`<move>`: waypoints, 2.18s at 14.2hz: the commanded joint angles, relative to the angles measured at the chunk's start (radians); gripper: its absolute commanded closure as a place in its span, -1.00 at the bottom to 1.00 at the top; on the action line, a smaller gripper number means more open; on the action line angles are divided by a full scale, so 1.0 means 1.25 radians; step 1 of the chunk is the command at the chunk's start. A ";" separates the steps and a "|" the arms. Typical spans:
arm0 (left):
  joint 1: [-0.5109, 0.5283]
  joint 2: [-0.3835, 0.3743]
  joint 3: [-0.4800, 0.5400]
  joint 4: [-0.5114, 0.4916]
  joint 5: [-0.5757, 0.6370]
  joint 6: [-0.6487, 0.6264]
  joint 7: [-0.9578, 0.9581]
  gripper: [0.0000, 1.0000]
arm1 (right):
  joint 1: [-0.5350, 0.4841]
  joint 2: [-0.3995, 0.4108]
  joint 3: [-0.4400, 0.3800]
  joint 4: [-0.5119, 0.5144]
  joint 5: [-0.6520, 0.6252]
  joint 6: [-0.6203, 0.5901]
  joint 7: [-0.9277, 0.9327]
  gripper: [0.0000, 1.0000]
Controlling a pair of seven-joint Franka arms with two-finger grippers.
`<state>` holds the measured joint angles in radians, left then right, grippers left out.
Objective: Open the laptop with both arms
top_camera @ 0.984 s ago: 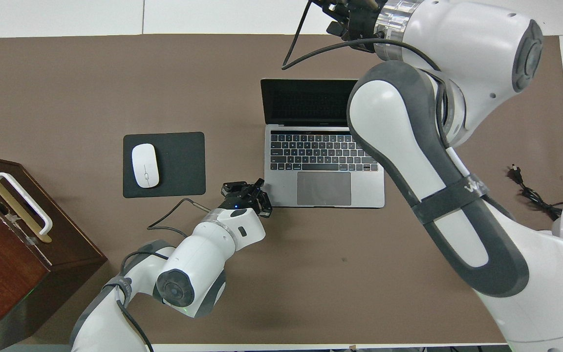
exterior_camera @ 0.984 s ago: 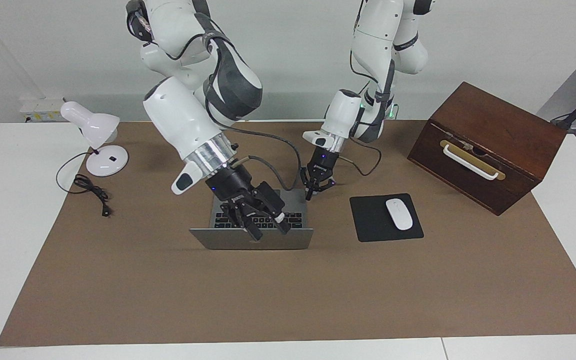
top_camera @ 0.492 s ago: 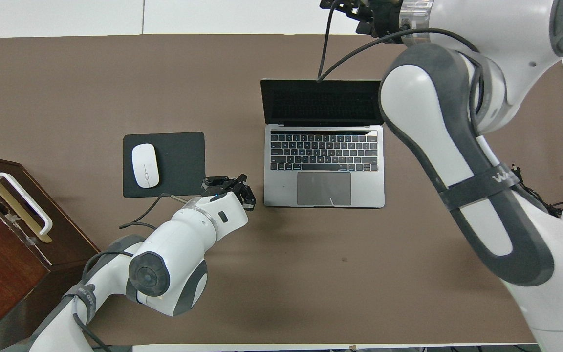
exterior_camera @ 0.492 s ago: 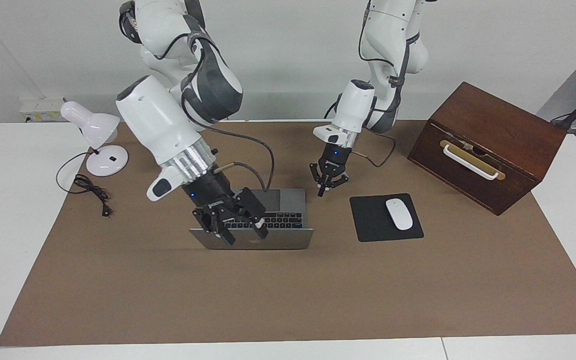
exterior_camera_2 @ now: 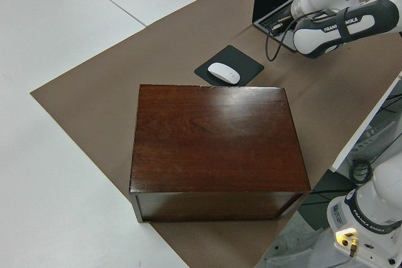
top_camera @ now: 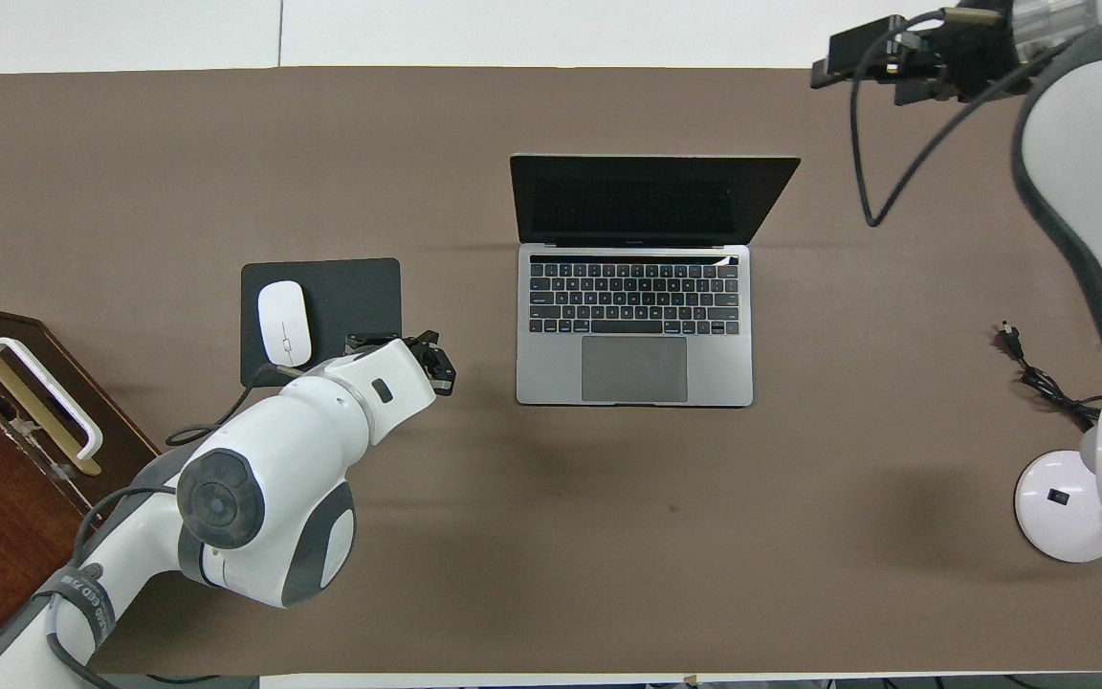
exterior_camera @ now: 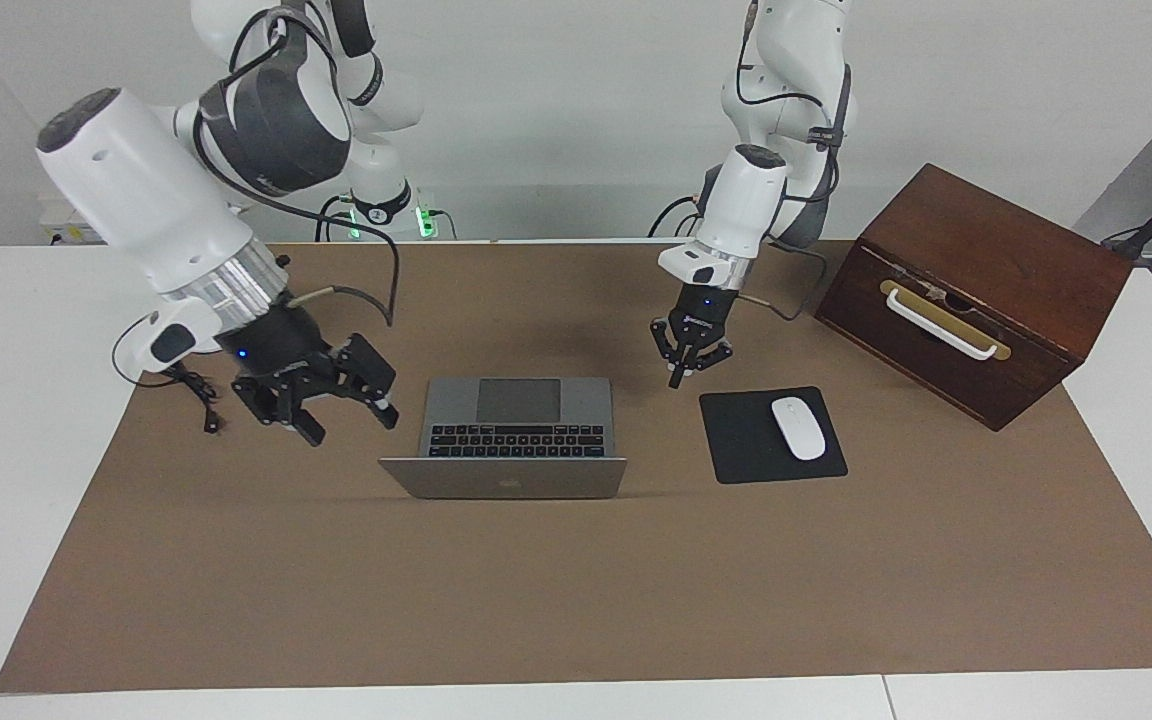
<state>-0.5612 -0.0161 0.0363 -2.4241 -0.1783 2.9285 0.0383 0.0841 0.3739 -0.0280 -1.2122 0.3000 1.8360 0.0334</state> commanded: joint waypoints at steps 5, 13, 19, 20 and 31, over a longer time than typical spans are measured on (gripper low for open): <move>0.102 -0.041 -0.001 0.156 0.086 -0.344 0.021 1.00 | -0.046 -0.141 0.006 -0.042 -0.192 -0.323 -0.032 -1.00; 0.197 -0.118 0.000 0.171 0.097 -0.479 0.025 -1.00 | -0.073 -0.360 0.005 -0.356 -0.215 -0.274 0.027 -1.00; 0.301 -0.150 0.000 0.276 0.097 -0.679 0.018 -1.00 | -0.075 -0.362 0.005 -0.340 -0.244 -0.216 -0.052 -1.00; 0.322 -0.148 0.000 0.307 0.097 -0.720 0.018 -1.00 | -0.075 -0.362 0.005 -0.341 -0.246 -0.213 -0.056 -1.00; 0.417 -0.109 0.005 0.538 0.134 -0.960 0.021 -1.00 | -0.075 -0.364 0.006 -0.349 -0.278 -0.189 -0.131 -1.00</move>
<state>-0.0562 -0.2027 0.0464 -1.8441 -0.0281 1.7898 0.0609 0.0052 -0.0688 -0.0288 -1.6310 -0.0327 1.5876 -0.1042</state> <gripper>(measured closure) 0.000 0.000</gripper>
